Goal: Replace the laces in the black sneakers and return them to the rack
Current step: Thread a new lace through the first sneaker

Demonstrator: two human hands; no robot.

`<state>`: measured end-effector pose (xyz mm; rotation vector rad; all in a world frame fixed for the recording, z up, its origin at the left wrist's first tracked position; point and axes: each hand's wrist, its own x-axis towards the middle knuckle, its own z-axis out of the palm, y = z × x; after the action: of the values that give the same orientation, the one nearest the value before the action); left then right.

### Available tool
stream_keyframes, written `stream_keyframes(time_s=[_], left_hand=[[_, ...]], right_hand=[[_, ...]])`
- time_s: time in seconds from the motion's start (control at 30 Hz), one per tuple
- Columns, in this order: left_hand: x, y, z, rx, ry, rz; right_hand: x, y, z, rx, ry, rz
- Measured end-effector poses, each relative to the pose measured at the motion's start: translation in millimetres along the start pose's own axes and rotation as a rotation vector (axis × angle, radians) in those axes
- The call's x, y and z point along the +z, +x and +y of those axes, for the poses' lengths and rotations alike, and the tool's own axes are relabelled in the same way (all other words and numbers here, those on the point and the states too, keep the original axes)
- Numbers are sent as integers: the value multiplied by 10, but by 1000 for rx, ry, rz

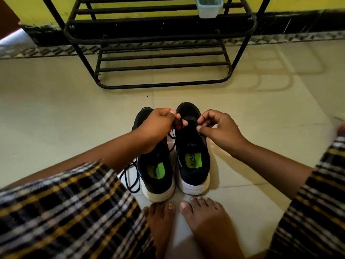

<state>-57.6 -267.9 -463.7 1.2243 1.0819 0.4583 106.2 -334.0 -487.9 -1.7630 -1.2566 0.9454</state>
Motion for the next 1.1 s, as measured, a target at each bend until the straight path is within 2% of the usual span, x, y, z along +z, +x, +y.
stream_keyframes(time_s=[0.1,0.23,0.4,0.5,0.63,0.87,1.1], left_hand=[[5,-25,59,-7,-134,30],[-23,0,60,-12,-154,45],[-24,-66,19,-37,-86,47],[-66,-108,42,-39,-7,55],[-102,-141,39,-60,71,40],[-204,-254,38,-32,37,74],[-300,-369,-1,-184,35,76]], right_hand=[[-3,11,52,-4,-164,-56],[33,-12,186,36,-476,-143],[74,-143,199,75,-713,-221],[102,-160,89,-7,-1035,-293],[192,-178,26,-55,-1235,-326],[198,-190,75,-49,-1261,-316],[166,-225,-85,3,-1197,-336]])
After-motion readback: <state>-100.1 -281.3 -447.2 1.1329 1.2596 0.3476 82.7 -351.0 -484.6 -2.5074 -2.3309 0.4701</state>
